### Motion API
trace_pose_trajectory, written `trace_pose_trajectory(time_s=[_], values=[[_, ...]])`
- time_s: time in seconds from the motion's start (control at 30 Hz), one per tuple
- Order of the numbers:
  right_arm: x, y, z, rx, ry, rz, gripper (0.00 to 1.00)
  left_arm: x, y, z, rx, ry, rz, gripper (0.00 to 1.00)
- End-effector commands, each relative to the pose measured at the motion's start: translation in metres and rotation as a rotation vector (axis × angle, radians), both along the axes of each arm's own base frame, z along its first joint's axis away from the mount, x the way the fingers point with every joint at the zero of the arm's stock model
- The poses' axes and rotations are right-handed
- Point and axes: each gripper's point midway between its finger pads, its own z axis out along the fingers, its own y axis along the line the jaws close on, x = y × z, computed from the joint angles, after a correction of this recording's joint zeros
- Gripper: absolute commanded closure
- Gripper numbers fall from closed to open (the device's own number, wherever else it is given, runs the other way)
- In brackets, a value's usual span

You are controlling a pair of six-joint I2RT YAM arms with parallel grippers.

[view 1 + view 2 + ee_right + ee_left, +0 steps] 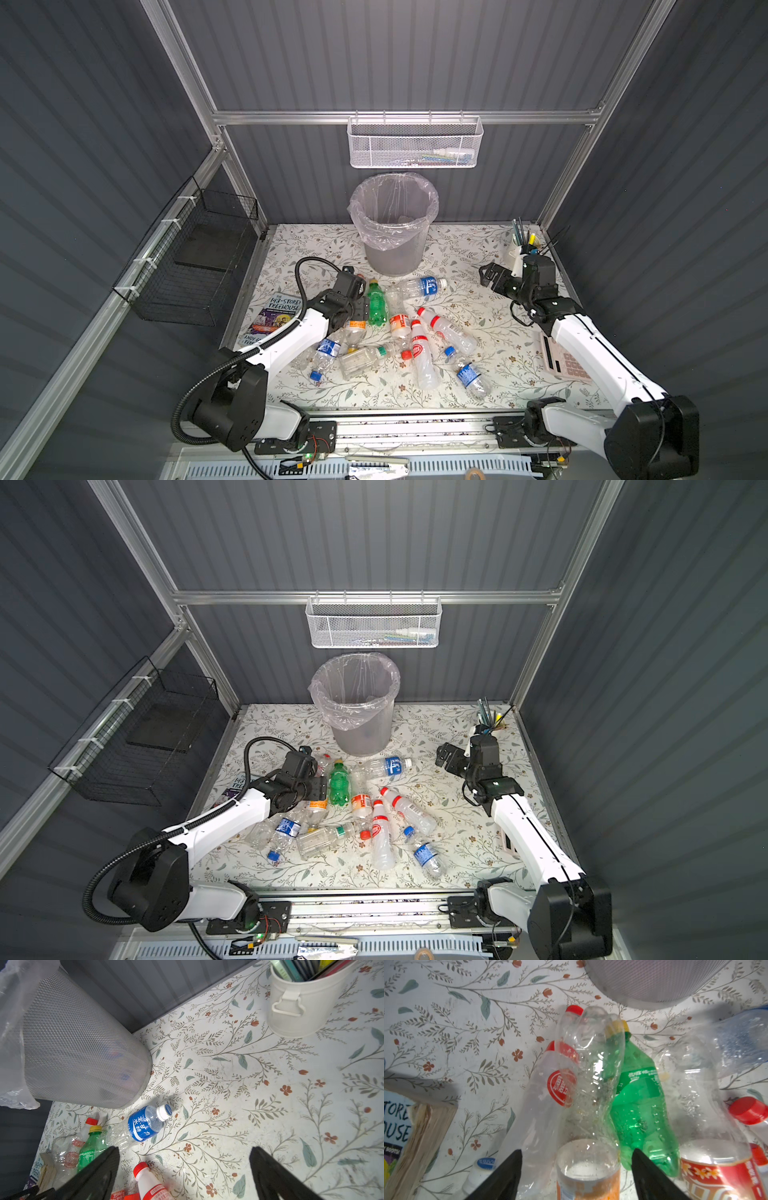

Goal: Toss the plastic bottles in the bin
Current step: 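Grasp a clear crumpled bottle with the left gripper while the right gripper withdraws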

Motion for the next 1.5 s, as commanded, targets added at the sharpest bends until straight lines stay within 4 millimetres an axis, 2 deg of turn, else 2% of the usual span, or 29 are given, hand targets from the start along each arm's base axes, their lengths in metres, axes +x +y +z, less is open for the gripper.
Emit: trace_pose_trajectory(time_s=[0.0,0.2,0.5,0.93,1.07,1.23,1.37,1.47], values=[[0.003,0.005,-0.002,0.038,0.007,0.010,0.01,-0.007,-0.006,-0.004,-0.009,0.057,0.004,0.19],[0.000,0.004,-0.008,0.040,0.021,0.007,0.01,-0.010,-0.011,-0.017,-0.012,0.103,0.001,0.24],[0.002,0.002,-0.005,0.032,0.016,0.004,0.01,-0.007,-0.019,-0.035,-0.020,0.151,-0.006,0.27],[0.002,-0.002,-0.006,0.029,0.017,-0.009,0.01,-0.006,-0.023,-0.052,-0.021,0.196,0.002,0.21],[0.002,-0.004,-0.005,0.028,0.015,-0.014,0.01,-0.003,-0.025,-0.044,-0.037,0.171,0.006,0.30],[0.002,-0.007,-0.005,0.025,0.014,-0.019,0.01,0.002,-0.026,-0.022,-0.073,0.106,0.014,0.44],[0.001,-0.011,-0.005,0.018,0.012,-0.032,0.01,0.007,-0.024,0.002,-0.094,0.037,0.032,0.45],[0.001,-0.016,-0.002,0.011,0.000,-0.051,0.01,0.012,-0.019,0.027,-0.105,-0.040,0.051,0.45]])
